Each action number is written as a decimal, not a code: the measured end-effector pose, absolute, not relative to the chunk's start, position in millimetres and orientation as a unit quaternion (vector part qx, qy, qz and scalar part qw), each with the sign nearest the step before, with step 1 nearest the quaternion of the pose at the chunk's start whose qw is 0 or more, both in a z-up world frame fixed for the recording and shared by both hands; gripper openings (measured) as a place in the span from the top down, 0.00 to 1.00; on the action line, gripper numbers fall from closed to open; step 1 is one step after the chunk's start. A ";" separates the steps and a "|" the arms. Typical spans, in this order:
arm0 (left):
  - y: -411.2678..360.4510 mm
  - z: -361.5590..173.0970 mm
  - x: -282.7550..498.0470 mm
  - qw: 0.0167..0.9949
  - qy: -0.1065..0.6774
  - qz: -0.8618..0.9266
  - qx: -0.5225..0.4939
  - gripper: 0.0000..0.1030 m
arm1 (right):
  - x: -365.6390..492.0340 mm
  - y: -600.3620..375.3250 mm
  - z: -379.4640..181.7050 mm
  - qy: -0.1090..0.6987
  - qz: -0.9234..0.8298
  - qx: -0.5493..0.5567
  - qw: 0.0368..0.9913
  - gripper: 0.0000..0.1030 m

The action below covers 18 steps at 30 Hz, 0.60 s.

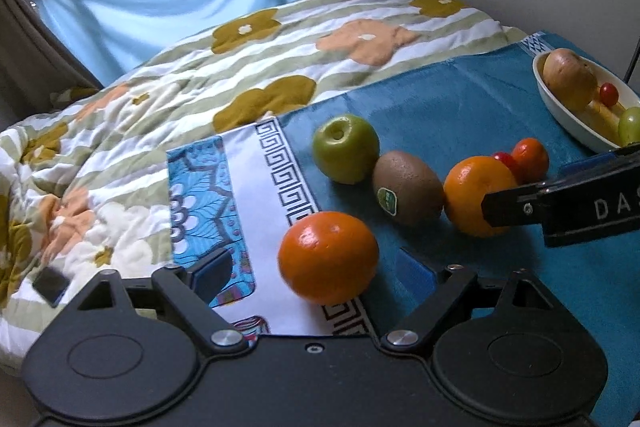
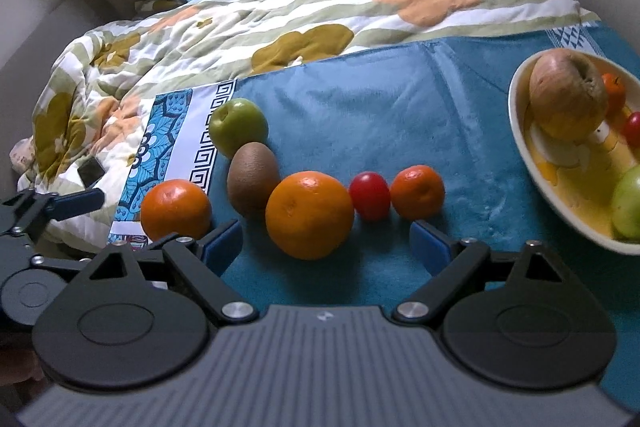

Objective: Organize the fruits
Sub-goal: 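Move the left tool toward an orange while the right tool approaches the large orange, then grasp the orange with the left tool while the right tool grasps the large orange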

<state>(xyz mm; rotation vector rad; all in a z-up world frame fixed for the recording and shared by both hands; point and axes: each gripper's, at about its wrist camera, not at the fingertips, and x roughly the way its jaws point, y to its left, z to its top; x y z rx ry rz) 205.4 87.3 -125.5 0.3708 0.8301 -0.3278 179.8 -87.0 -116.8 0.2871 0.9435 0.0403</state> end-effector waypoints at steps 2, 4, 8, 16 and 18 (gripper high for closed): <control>85.8 -129.8 209.2 0.884 0.401 -0.164 0.177 0.16 | 181.1 -87.8 -119.0 0.454 0.014 0.143 0.879 0.00; 84.2 -133.7 212.3 0.882 0.404 -0.166 0.177 0.19 | 182.8 -88.8 -121.0 0.457 0.014 0.151 0.876 0.00; 83.1 -140.1 217.3 0.878 0.413 -0.170 0.171 0.35 | 184.9 -87.8 -124.4 0.461 0.016 0.159 0.873 0.02; 85.3 -140.1 215.8 0.880 0.409 -0.172 0.168 0.36 | 188.0 -86.2 -130.7 0.472 0.019 0.174 0.864 0.14; 86.9 -139.8 215.0 0.881 0.410 -0.170 0.163 0.36 | 188.5 -85.4 -131.5 0.472 0.019 0.174 0.864 0.15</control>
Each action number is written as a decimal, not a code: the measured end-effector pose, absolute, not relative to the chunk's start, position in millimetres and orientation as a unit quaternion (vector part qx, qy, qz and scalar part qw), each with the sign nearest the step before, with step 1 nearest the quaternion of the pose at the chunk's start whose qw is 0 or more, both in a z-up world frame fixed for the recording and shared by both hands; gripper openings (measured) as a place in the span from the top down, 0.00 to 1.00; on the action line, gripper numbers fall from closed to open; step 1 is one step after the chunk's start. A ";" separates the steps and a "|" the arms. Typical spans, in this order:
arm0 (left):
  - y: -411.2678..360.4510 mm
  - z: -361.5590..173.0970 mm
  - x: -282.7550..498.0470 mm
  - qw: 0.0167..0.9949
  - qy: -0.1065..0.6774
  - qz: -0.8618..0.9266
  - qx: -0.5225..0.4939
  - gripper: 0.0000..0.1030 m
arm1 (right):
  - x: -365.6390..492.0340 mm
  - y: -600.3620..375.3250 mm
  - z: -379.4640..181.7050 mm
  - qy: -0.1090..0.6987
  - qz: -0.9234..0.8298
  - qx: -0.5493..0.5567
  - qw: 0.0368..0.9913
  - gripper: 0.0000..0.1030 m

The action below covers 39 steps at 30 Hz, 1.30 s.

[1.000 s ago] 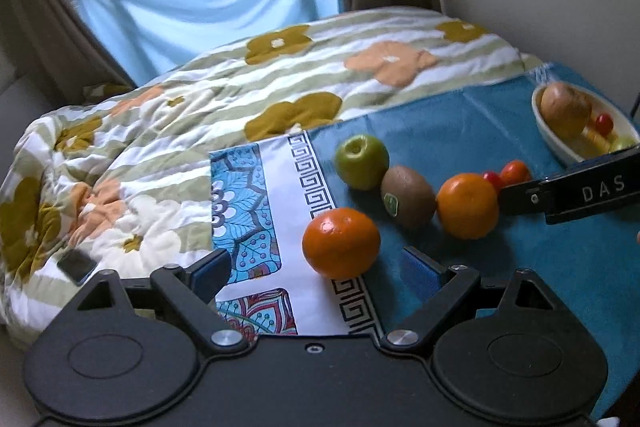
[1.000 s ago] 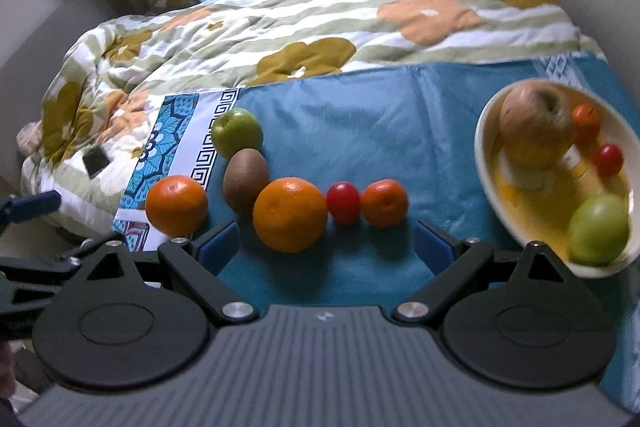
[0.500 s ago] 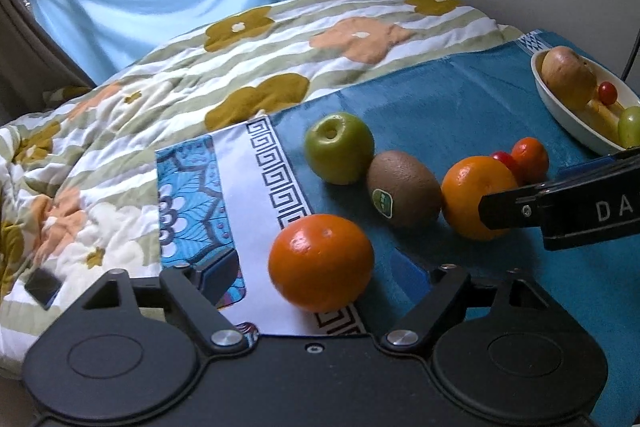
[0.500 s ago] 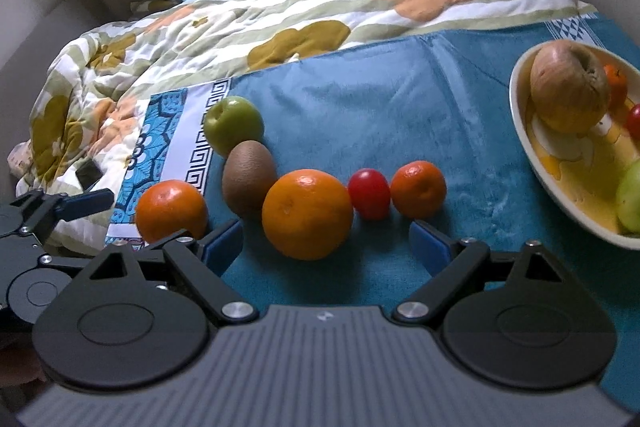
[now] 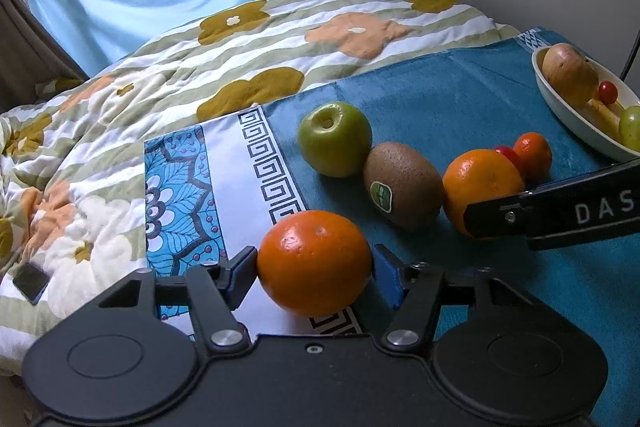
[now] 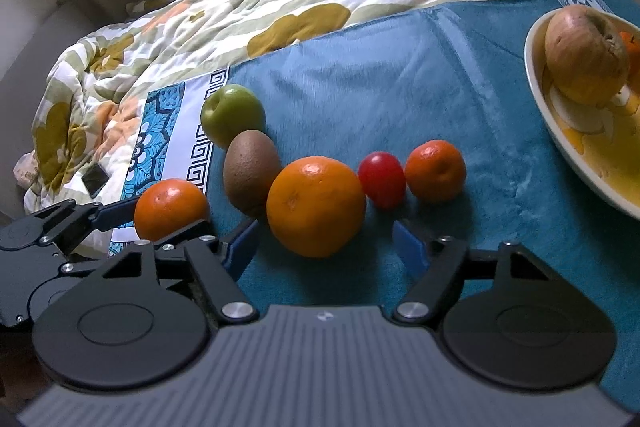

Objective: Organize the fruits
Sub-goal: 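Grasp the orange with the left tool while the right tool grasps the large orange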

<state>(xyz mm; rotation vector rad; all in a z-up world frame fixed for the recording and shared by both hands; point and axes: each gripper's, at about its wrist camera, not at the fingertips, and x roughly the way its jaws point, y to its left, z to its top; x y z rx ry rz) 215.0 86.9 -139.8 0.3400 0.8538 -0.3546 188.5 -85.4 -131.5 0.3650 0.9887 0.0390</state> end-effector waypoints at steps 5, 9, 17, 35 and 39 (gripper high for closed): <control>93.8 -139.9 209.8 0.882 0.412 -0.166 0.156 0.36 | 192.9 -82.6 -134.3 0.472 0.020 0.178 0.863 0.17; 99.5 -139.5 205.4 0.882 0.415 -0.162 0.151 0.36 | 195.0 -81.2 -136.5 0.473 0.019 0.178 0.863 0.20; 105.6 -138.8 201.2 0.882 0.419 -0.160 0.144 0.36 | 198.9 -78.6 -138.7 0.474 0.018 0.174 0.863 0.23; 114.0 -121.5 177.7 0.893 0.411 -0.147 0.110 0.37 | 184.4 -73.3 -132.9 0.468 0.031 0.140 0.872 0.31; 112.9 -113.7 168.3 0.896 0.407 -0.143 0.103 0.37 | 174.7 -74.7 -127.7 0.465 0.037 0.138 0.874 0.31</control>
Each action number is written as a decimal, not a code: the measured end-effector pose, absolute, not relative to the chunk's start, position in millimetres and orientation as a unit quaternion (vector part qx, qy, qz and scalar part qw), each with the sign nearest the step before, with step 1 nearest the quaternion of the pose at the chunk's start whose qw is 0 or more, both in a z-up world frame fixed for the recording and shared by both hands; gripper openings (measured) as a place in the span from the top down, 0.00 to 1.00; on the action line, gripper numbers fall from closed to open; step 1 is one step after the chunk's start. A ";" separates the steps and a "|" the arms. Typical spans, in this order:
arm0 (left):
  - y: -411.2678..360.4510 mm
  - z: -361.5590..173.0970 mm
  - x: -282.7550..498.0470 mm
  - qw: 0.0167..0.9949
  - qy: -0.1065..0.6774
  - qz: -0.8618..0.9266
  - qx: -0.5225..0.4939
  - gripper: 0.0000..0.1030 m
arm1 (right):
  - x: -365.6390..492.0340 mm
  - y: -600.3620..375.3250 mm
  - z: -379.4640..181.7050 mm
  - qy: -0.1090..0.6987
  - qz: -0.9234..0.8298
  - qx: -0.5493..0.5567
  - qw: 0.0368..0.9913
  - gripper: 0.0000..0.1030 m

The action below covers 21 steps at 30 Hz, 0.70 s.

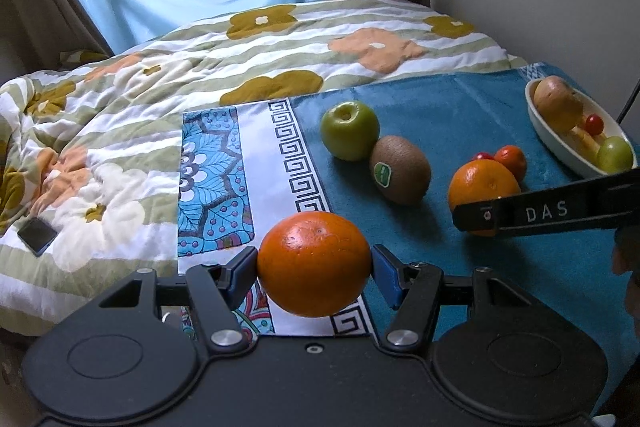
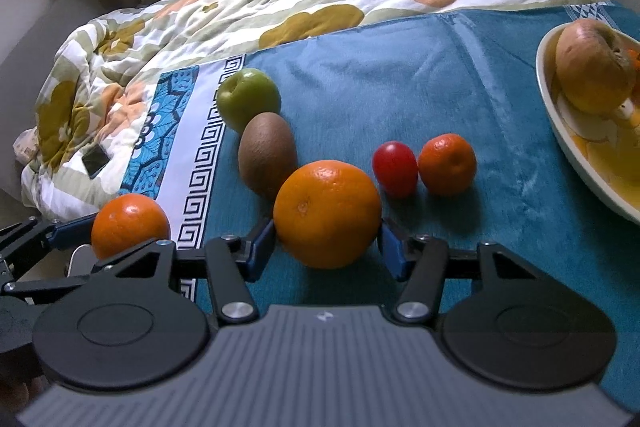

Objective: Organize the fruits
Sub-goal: 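Grasp the orange with the left tool while the right tool grasps the large orange, then carry the orange into the bowl and open the left tool while the right tool carries the large orange over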

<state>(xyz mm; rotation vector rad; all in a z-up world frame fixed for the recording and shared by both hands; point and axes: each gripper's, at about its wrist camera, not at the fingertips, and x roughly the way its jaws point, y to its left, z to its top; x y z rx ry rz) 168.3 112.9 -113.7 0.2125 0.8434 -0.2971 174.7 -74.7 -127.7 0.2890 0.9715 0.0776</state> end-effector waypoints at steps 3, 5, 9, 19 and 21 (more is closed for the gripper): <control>110.5 -106.0 160.7 0.899 0.402 -0.143 0.098 0.37 | 166.2 -77.5 -121.4 0.460 0.041 0.135 0.877 0.31; 108.0 -100.2 155.5 0.902 0.396 -0.142 0.095 0.37 | 159.7 -80.6 -115.5 0.456 0.043 0.130 0.879 0.31; 100.3 -86.9 144.9 0.908 0.385 -0.139 0.087 0.37 | 145.6 -92.0 -101.6 0.443 0.043 0.123 0.887 0.31; 52.6 -57.4 125.7 0.917 0.365 -0.144 0.073 0.37 | 109.6 -156.0 -71.8 0.415 0.030 0.131 0.900 0.31; 38.2 -51.9 121.6 0.918 0.361 -0.147 0.070 0.37 | 104.2 -171.3 -66.1 0.410 0.027 0.132 0.902 0.31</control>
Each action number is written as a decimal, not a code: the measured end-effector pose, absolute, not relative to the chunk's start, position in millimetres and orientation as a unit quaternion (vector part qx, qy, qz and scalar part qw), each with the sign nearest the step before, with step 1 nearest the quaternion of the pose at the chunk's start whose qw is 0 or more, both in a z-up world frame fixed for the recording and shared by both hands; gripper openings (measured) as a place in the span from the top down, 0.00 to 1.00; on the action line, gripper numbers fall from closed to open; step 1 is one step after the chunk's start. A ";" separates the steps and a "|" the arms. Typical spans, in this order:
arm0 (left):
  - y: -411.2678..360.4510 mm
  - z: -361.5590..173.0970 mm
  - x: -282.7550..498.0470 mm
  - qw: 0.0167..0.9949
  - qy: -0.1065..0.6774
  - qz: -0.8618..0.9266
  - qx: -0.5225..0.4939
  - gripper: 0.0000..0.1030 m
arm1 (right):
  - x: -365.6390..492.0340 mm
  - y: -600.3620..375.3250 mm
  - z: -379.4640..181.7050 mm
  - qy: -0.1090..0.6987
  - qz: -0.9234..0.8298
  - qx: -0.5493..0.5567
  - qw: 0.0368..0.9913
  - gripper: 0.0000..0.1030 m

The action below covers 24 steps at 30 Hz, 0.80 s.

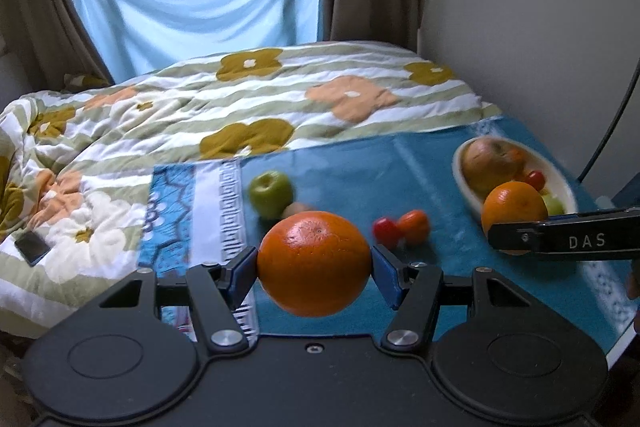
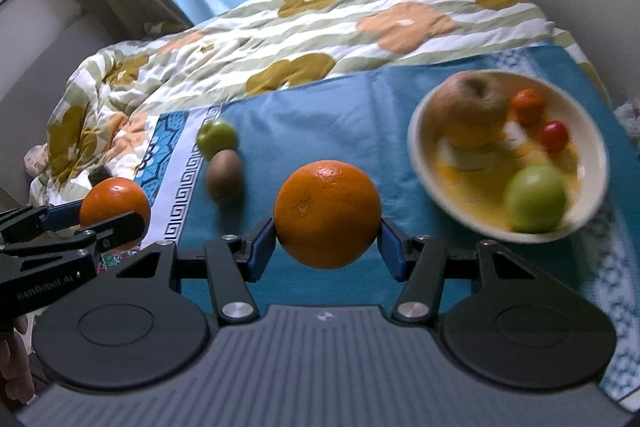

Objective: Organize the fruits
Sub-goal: 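Carry the orange into the bowl and open the left tool while the right tool carries the large orange over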

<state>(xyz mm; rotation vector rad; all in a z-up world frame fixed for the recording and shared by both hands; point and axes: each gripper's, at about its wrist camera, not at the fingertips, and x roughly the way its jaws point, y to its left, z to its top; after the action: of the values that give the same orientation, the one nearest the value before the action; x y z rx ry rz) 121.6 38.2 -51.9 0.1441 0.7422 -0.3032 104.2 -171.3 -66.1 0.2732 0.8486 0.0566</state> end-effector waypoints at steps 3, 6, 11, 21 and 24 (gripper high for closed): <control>14.3 -45.8 117.4 0.918 0.359 -0.155 0.067 0.37 | 96.5 -198.5 -57.0 0.403 0.020 0.135 0.905 0.31; -12.1 -41.9 115.4 0.917 0.360 -0.163 0.058 0.37 | 91.4 -225.3 -50.5 0.399 0.015 0.137 0.907 0.31; -59.1 -42.1 115.6 0.916 0.358 -0.172 0.056 0.37 | 87.8 -271.1 -45.1 0.393 0.009 0.130 0.910 0.31; -131.5 -62.5 136.3 0.912 0.371 -0.168 0.054 0.37 | 97.1 -346.1 -58.1 0.400 0.010 0.130 0.907 0.31; -149.3 -72.1 145.0 0.909 0.379 -0.166 0.059 0.37 | 101.2 -361.6 -63.0 0.402 0.012 0.130 0.906 0.31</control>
<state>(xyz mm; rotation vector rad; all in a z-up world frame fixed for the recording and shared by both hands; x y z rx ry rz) 145.0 -149.3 -72.1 0.1208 0.7817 -0.3423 101.2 -361.6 -63.0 0.2688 0.8308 0.0257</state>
